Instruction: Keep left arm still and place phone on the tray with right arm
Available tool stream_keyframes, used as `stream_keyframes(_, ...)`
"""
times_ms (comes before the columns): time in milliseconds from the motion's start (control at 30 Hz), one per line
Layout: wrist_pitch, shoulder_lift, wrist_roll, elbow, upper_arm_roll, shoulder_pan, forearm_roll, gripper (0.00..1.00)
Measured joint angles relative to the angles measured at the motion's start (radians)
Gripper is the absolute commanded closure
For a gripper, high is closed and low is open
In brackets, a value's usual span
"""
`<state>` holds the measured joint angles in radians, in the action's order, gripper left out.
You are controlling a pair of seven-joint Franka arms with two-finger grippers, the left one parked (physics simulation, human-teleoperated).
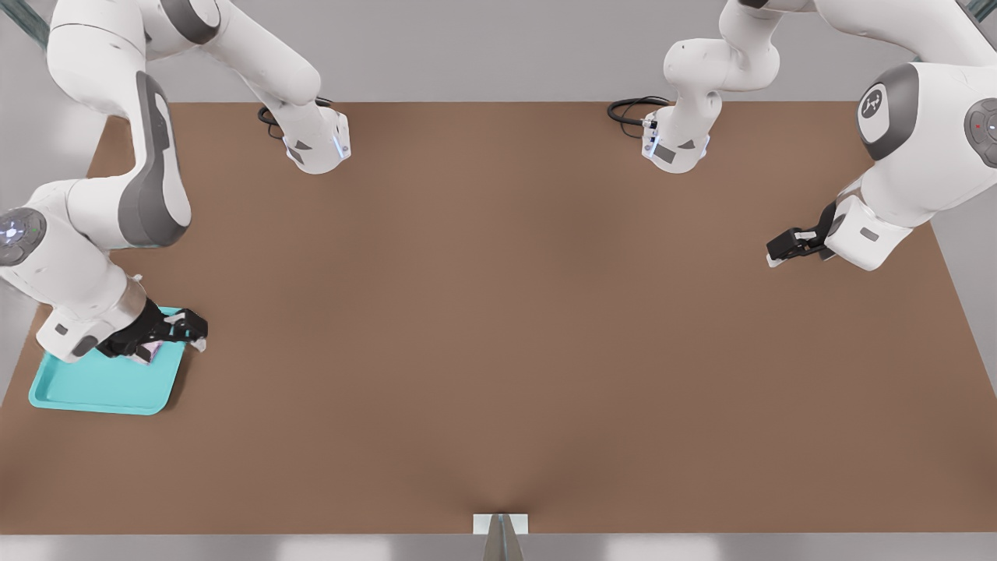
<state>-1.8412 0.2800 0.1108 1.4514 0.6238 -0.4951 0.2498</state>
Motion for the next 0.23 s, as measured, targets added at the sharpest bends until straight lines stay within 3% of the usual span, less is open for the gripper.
stream_keyframes(33, 0.022, -0.114, -0.006, 0.067, -0.278, 0.253, -0.054, 0.00)
stream_keyframes(67, 0.043, -0.169, -0.010, 0.101, -0.429, 0.399, -0.095, 0.00)
stream_keyframes(133, 0.083, -0.197, -0.018, 0.126, -0.553, 0.514, -0.142, 0.00)
stream_keyframes(233, 0.124, -0.201, -0.028, 0.138, -0.610, 0.541, -0.170, 0.00)
